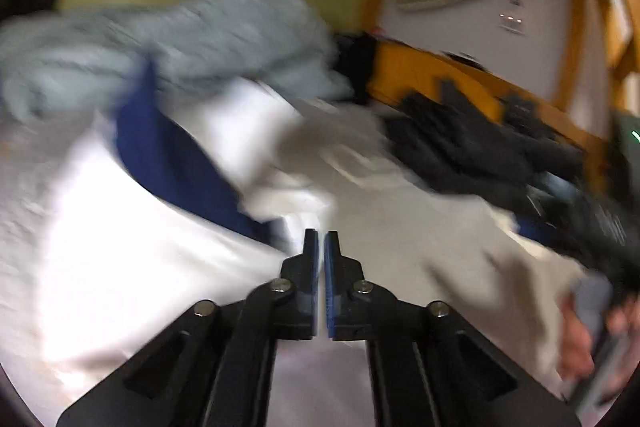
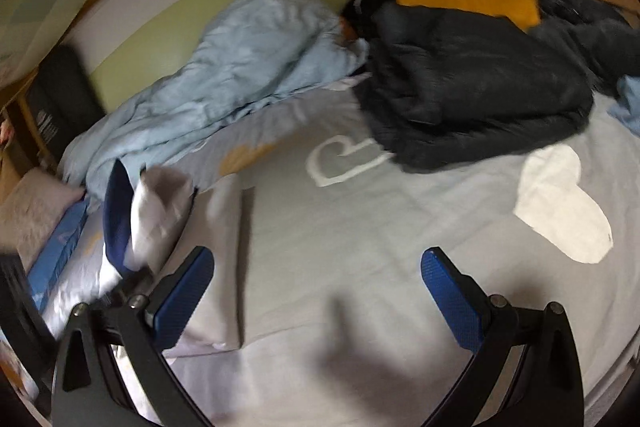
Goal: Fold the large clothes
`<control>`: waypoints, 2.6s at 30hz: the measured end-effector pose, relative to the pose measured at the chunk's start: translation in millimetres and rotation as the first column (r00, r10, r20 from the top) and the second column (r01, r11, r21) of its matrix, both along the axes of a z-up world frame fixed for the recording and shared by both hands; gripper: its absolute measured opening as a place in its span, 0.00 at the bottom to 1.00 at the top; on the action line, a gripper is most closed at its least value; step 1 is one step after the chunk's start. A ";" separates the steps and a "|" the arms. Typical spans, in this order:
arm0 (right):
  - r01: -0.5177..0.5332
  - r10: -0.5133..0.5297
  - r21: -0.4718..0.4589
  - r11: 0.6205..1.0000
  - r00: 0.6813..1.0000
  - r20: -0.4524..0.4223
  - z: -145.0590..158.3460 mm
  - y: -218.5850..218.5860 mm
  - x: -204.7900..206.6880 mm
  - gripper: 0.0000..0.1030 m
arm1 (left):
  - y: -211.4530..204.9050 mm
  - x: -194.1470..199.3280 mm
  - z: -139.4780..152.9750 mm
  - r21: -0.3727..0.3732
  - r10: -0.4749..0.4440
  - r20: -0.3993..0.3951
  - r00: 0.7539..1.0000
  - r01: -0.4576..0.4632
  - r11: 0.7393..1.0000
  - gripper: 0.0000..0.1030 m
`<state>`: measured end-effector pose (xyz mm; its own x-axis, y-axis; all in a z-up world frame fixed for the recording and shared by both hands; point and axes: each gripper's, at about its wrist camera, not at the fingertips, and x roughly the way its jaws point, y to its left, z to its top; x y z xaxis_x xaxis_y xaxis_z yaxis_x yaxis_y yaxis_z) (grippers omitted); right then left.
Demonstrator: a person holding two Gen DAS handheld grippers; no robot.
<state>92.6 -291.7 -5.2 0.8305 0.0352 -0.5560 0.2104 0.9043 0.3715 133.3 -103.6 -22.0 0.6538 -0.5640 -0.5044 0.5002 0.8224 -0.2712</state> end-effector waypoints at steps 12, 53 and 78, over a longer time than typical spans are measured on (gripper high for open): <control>-0.006 0.006 0.011 1.000 1.000 -0.015 -1.2 -6.7 2.7 1.00 | -29.0 -63.9 5.4 0.233 0.012 0.188 0.982 -0.056 0.971 0.00; -0.542 0.519 -0.168 0.823 0.839 -0.165 6.1 229.7 147.7 0.26 | 216.0 -27.9 37.4 0.066 0.398 0.197 0.896 -0.417 0.906 0.25; -0.276 0.280 -0.131 0.952 0.960 0.015 -21.9 91.9 13.8 0.00 | 176.2 -11.1 14.5 -0.018 0.336 0.050 0.941 -0.335 0.942 0.36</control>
